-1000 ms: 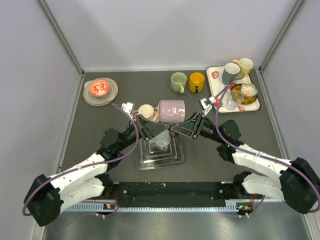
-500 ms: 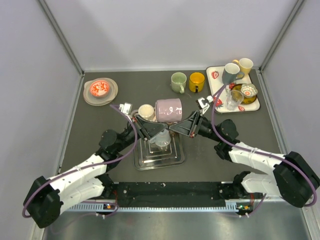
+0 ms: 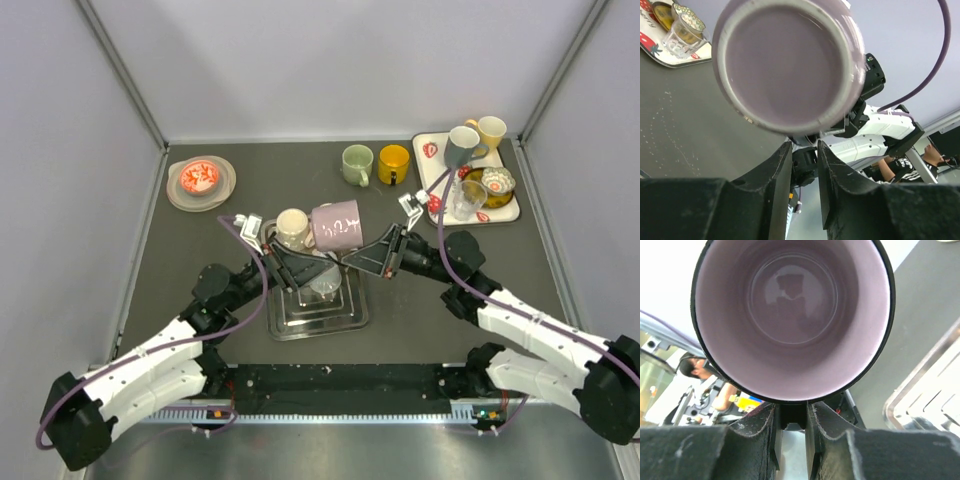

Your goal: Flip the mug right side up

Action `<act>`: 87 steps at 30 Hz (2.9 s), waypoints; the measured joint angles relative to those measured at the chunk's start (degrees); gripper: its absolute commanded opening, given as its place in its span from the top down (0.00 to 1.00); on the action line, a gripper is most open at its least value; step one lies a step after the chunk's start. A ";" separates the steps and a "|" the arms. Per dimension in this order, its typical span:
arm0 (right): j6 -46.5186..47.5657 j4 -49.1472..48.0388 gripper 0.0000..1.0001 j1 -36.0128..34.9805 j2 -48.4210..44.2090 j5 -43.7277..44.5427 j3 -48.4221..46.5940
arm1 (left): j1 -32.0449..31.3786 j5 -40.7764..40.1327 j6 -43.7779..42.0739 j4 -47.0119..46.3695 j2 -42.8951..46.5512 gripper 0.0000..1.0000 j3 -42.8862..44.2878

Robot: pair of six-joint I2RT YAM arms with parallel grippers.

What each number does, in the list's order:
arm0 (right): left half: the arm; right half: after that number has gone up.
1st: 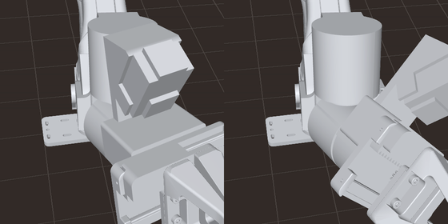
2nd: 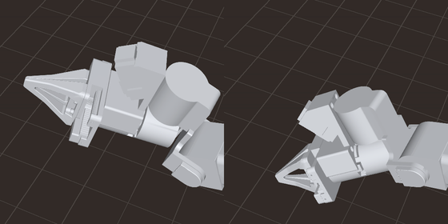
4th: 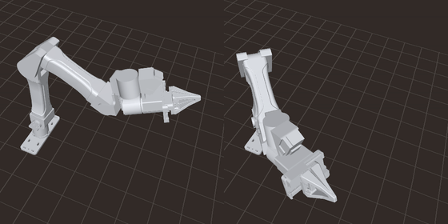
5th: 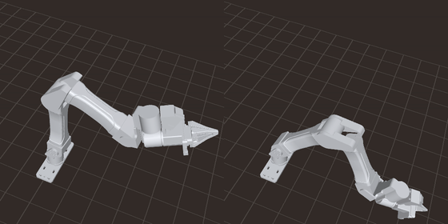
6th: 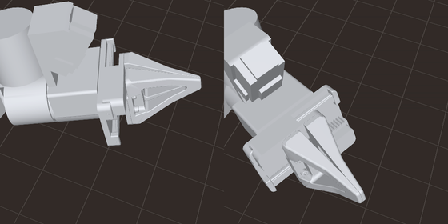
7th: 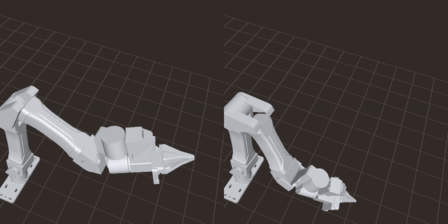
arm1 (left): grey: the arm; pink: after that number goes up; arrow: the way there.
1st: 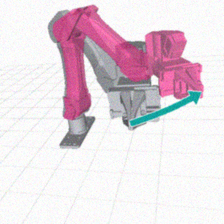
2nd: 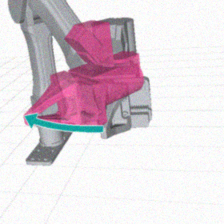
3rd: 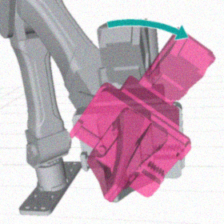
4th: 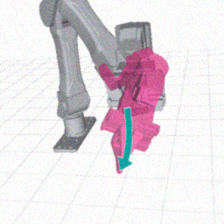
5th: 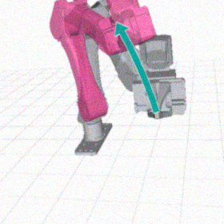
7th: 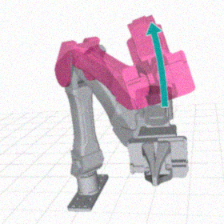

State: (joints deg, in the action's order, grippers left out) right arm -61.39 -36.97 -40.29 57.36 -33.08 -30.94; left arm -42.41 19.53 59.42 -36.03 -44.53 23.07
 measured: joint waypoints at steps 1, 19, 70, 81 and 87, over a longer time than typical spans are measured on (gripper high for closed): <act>0.87 1.77 1.00 0.09 -0.81 0.74 -0.48 | 0.00 -0.15 -0.66 0.57 0.68 0.67 -0.11; 19.23 33.44 1.00 0.44 -5.25 7.15 -17.57 | 0.00 -11.72 -7.54 14.51 12.28 0.35 -0.15; 48.39 77.35 1.00 6.99 81.94 33.97 -105.61 | 0.39 -37.46 -12.70 44.22 14.60 0.37 -0.15; 48.35 77.11 1.00 7.04 86.31 31.34 -107.93 | 0.57 -36.98 -12.61 43.71 11.63 0.36 -0.81; 48.63 77.22 1.00 7.04 86.51 31.93 -107.93 | 0.66 -36.96 -12.61 43.45 11.23 0.36 -1.14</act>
State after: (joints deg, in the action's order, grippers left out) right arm -12.75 40.25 -33.26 143.87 -1.15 -138.87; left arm -41.76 -17.43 46.81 7.42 -33.30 21.93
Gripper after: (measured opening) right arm 0.185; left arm 0.634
